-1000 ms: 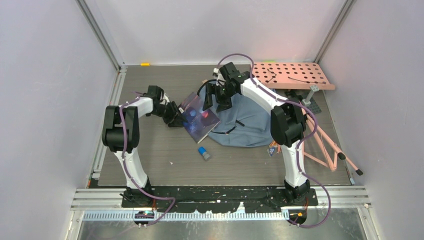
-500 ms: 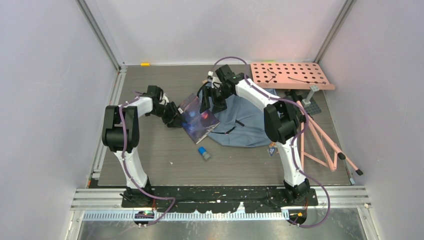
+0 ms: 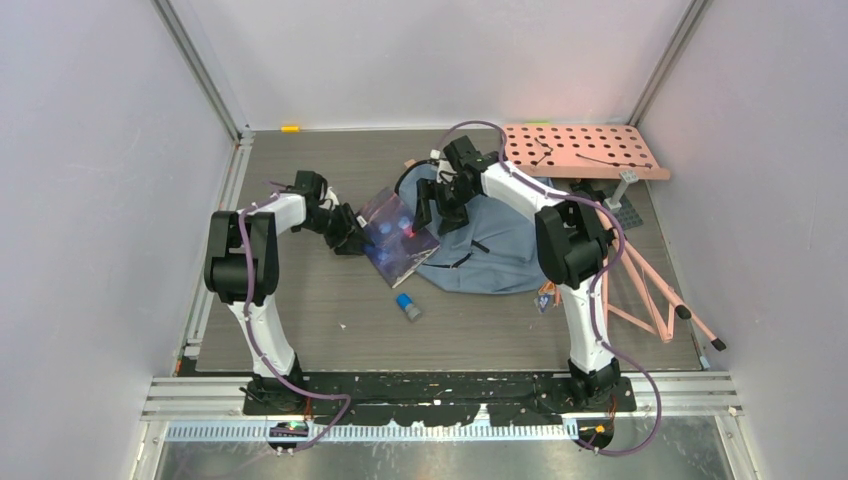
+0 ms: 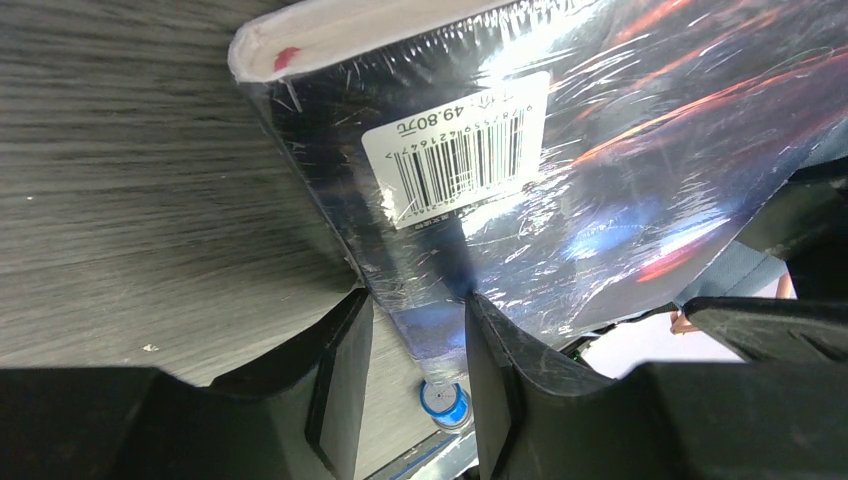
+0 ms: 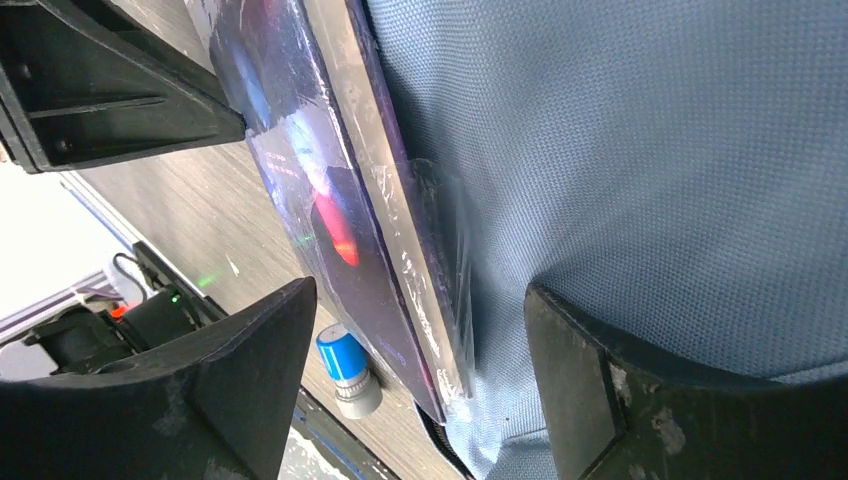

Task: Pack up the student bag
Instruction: Pick up the book from the center of the board.

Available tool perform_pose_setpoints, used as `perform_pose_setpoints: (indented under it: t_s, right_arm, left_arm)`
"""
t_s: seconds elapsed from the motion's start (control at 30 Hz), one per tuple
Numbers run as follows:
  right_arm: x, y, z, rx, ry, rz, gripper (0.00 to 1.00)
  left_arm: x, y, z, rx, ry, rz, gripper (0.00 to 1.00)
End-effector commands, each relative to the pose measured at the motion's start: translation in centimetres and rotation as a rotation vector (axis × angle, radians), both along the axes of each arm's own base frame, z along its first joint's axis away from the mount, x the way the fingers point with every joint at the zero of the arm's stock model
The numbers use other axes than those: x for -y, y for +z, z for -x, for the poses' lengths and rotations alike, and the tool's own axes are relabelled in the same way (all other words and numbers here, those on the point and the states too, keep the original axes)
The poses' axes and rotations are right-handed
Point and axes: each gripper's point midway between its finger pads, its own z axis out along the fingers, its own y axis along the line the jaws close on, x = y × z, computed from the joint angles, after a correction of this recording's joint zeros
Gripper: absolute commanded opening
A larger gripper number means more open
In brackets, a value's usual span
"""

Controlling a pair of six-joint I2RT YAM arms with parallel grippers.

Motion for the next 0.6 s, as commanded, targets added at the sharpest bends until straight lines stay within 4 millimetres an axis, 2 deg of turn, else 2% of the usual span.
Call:
perform_pose_setpoints:
  t_s: [0.0, 0.17, 0.2, 0.3, 0.4, 0.47, 0.53, 0.57]
  right_arm:
    - [1.1, 0.6, -0.2, 0.013, -0.010, -0.006, 0.82]
    - [-1.9, 1.5, -0.2, -0.018, 0.023, -0.132, 0.73]
    - [-2.7, 2.3, -0.3, -0.017, 0.040, -0.165, 0.71]
    - [-4.8, 2.0, 0.5, -0.053, 0.090, -0.200, 0.65]
    - [-6.1, 2.3, 0.5, -0.058, 0.097, -0.229, 0.57]
    - [-6.3, 2.8, 0.3, -0.049, 0.095, -0.238, 0.41]
    - [-6.2, 3.6, 0.0, -0.028, 0.088, -0.242, 0.30]
    - [-6.0, 4.0, -0.2, -0.020, 0.082, -0.243, 0.19]
  left_arm:
    - [0.3, 0.2, -0.6, 0.036, -0.025, -0.020, 0.40]
    - [0.4, 0.3, -0.6, 0.036, -0.026, -0.018, 0.40]
    - [0.4, 0.2, -0.6, 0.036, -0.026, -0.018, 0.40]
    - [0.5, 0.4, -0.7, 0.042, -0.028, -0.012, 0.40]
    - [0.5, 0.7, -0.9, 0.056, -0.034, -0.009, 0.40]
    - [0.5, 1.0, -1.0, 0.072, -0.040, -0.010, 0.40]
    - [0.5, 1.6, -1.2, 0.096, -0.046, -0.009, 0.41]
    - [0.4, 2.0, -1.4, 0.114, -0.047, -0.009, 0.43]
